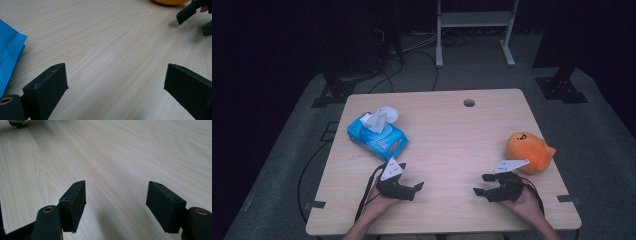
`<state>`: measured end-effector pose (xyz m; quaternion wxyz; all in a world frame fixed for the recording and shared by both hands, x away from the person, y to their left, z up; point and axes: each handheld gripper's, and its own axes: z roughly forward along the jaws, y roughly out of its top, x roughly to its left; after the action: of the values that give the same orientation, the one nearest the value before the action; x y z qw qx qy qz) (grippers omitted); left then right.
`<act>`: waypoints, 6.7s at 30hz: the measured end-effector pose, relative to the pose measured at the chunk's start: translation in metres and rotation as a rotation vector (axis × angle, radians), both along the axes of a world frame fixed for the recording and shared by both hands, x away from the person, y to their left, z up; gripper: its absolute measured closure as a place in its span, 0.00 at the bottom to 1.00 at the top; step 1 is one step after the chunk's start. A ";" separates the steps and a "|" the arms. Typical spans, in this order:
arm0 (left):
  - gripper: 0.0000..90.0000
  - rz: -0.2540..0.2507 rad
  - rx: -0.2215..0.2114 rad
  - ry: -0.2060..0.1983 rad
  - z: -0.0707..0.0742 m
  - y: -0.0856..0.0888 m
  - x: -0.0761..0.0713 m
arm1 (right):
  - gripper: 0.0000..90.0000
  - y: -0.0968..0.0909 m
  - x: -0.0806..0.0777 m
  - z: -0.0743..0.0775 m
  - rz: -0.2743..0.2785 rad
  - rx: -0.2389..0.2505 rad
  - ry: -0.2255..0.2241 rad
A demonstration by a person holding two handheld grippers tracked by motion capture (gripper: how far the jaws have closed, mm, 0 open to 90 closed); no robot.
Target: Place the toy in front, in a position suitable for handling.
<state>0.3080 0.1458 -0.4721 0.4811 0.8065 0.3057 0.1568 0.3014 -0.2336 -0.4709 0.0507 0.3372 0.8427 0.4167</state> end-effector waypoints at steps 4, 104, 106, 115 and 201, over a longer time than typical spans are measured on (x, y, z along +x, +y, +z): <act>0.04 0.002 -0.001 -0.003 0.001 0.000 -0.001 | 0.35 0.000 0.001 0.000 -0.002 0.013 0.003; 0.04 0.042 -0.012 0.001 -0.001 0.007 -0.007 | 0.69 -0.119 0.047 0.042 -0.346 -0.073 -0.129; 0.04 0.042 -0.010 0.002 -0.001 0.007 -0.007 | 0.72 -0.118 0.045 0.042 -0.345 -0.086 -0.134; 0.04 0.042 -0.004 0.003 -0.002 0.006 -0.007 | 0.82 -0.111 0.041 0.043 -0.367 -0.119 -0.173; 0.04 0.153 -0.049 -0.005 0.010 0.041 -0.002 | 0.90 0.071 0.052 0.087 0.262 0.083 -0.102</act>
<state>0.3064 0.1868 -0.4619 0.4880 0.7684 0.3690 0.1874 0.3531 -0.1629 -0.3841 0.0245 0.2043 0.8579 0.4708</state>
